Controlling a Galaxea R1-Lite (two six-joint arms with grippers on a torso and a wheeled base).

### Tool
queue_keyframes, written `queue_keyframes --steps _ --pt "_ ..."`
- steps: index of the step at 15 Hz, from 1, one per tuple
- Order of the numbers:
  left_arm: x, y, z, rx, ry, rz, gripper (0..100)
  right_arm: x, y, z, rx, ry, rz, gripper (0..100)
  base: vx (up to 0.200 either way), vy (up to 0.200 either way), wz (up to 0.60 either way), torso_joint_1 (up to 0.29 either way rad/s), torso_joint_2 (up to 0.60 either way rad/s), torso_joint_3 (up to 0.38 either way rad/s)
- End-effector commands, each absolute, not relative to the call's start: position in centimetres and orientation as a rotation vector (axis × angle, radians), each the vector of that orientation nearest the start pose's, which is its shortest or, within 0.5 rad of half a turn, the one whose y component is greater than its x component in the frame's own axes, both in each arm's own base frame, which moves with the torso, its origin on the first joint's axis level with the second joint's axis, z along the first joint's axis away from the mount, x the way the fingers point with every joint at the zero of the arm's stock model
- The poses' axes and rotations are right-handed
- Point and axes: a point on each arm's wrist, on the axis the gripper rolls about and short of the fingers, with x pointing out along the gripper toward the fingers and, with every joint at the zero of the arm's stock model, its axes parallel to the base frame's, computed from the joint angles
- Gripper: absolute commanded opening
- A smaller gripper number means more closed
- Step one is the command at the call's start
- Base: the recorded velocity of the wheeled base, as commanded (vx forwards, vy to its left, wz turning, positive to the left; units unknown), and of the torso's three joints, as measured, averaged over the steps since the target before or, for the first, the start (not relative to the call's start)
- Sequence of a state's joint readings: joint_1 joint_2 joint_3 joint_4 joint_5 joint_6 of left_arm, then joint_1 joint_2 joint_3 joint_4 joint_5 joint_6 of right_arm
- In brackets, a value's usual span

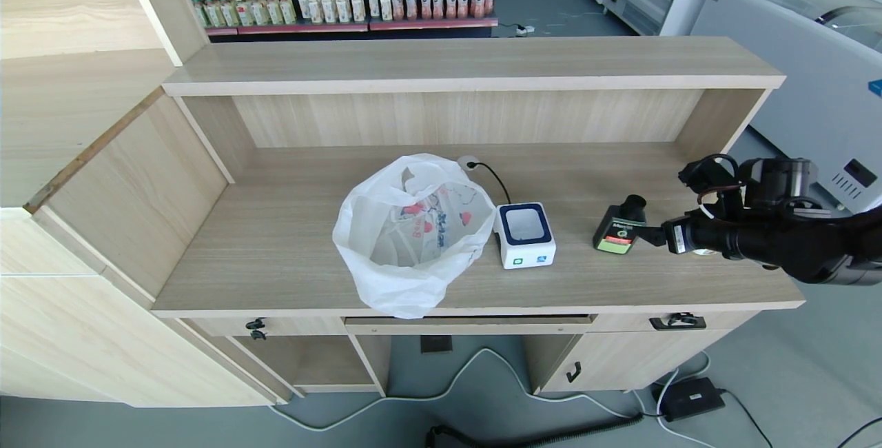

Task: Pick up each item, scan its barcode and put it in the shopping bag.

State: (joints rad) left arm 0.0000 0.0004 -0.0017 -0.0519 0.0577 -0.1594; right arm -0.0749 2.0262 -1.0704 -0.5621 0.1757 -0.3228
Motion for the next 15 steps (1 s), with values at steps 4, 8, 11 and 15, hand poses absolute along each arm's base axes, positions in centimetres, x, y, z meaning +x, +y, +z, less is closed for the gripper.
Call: queue_keyframes --steps 4,8,11,15 --pt "-2.3 0.1 8.1 -0.161 -0.058 0.054 100 42.0 0.2 10.8 -0.282 0.375 0.237 100 0.000 0.000 0.00 0.000 0.00 0.000" --pt "-2.3 0.1 8.1 -0.161 -0.058 0.054 100 43.7 1.7 9.9 -0.288 0.346 0.290 100 0.000 0.000 0.00 0.000 0.00 0.000" --pt "-2.3 0.1 8.1 -0.161 -0.058 0.054 100 45.0 2.2 9.5 -0.291 0.322 0.321 100 0.000 0.000 0.00 0.000 0.00 0.000" --pt "-2.3 0.1 8.1 -0.161 -0.058 0.054 100 46.0 2.7 8.1 -0.286 0.332 0.344 100 0.000 0.000 0.00 0.000 0.00 0.000"
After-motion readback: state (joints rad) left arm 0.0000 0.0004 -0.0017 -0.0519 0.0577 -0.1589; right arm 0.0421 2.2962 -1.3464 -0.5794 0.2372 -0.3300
